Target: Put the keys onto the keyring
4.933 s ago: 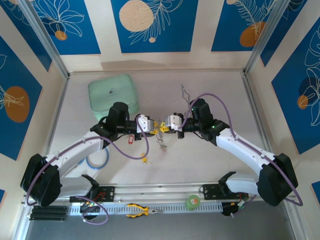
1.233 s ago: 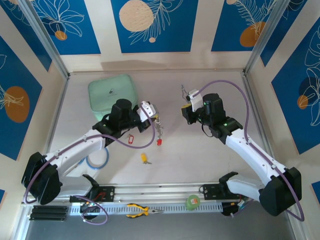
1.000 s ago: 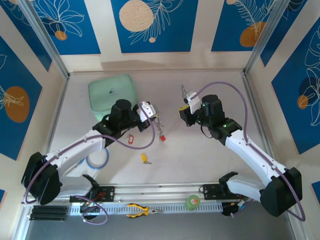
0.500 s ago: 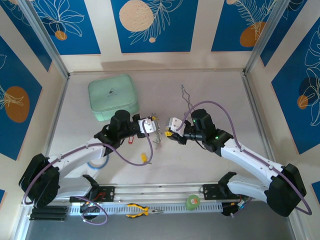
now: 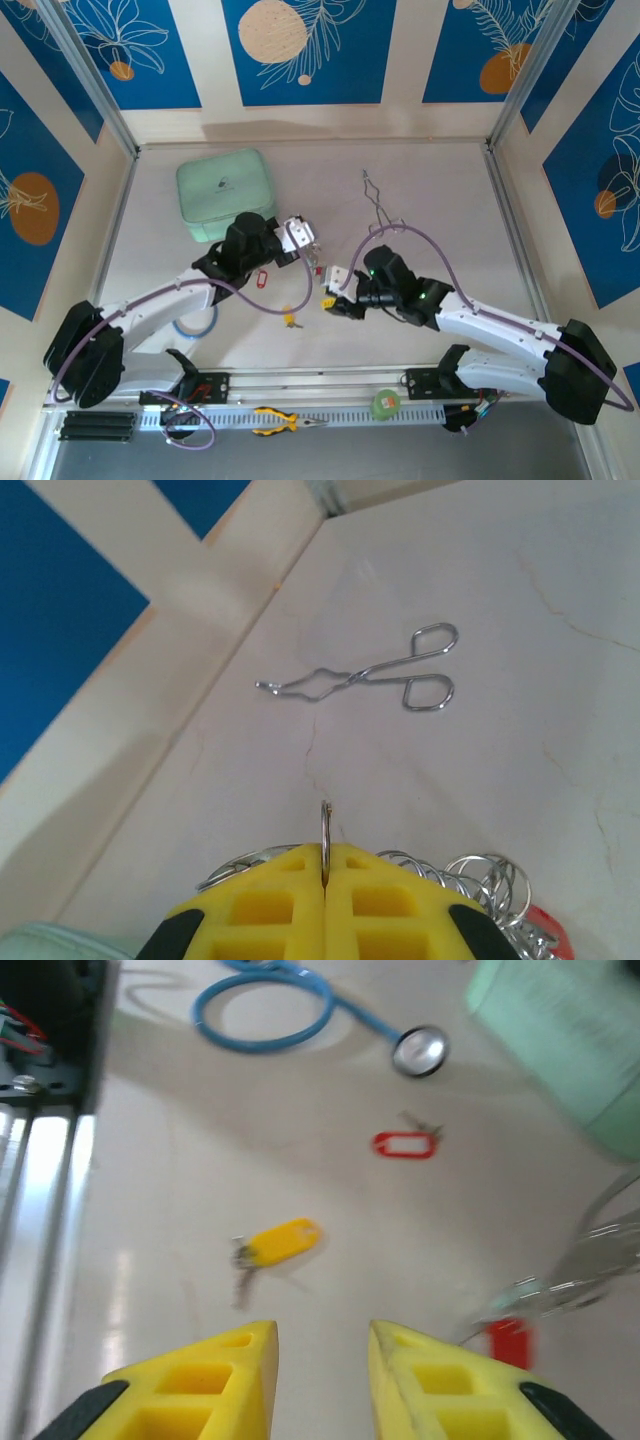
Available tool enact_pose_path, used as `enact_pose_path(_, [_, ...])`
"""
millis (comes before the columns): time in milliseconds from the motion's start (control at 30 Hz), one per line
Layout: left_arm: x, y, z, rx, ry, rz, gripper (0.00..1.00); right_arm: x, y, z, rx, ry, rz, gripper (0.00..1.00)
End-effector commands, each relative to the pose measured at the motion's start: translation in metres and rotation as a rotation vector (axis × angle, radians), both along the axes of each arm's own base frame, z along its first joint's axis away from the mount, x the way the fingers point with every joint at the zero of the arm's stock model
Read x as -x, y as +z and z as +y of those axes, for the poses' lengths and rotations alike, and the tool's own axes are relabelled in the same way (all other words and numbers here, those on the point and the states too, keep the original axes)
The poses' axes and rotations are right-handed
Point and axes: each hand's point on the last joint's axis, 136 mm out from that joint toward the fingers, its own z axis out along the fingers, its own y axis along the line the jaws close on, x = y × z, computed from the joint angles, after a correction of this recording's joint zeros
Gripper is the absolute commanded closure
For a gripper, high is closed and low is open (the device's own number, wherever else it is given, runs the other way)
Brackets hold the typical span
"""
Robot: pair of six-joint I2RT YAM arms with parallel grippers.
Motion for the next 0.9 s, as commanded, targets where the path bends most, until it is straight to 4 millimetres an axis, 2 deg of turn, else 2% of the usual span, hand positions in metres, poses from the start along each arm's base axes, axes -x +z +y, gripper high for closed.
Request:
enact_pose_path(0, [-0.008, -0.001, 0.000, 0.069, 0.089, 0.149, 1.00, 0.020, -0.021, 0.002, 0.013, -0.075, 0.108, 0.67])
enact_pose_path(100, [-0.011, -0.010, 0.001, 0.101, 0.131, 0.203, 1.00, 0.030, -0.039, 0.008, 0.044, -0.073, 0.072, 0.64])
enact_pose_path(233, [-0.011, -0.013, -0.002, 0.126, 0.129, 0.243, 1.00, 0.028, -0.058, 0.020, 0.098, -0.050, 0.028, 0.61])
enact_pose_path(533, [-0.013, -0.019, 0.002, 0.119, 0.130, 0.219, 1.00, 0.012, -0.074, 0.048, 0.167, 0.184, -0.088, 0.61])
enact_pose_path(867, [-0.013, -0.019, 0.001, 0.132, 0.119, 0.199, 1.00, 0.006, -0.087, 0.075, 0.233, 0.361, -0.179, 0.61])
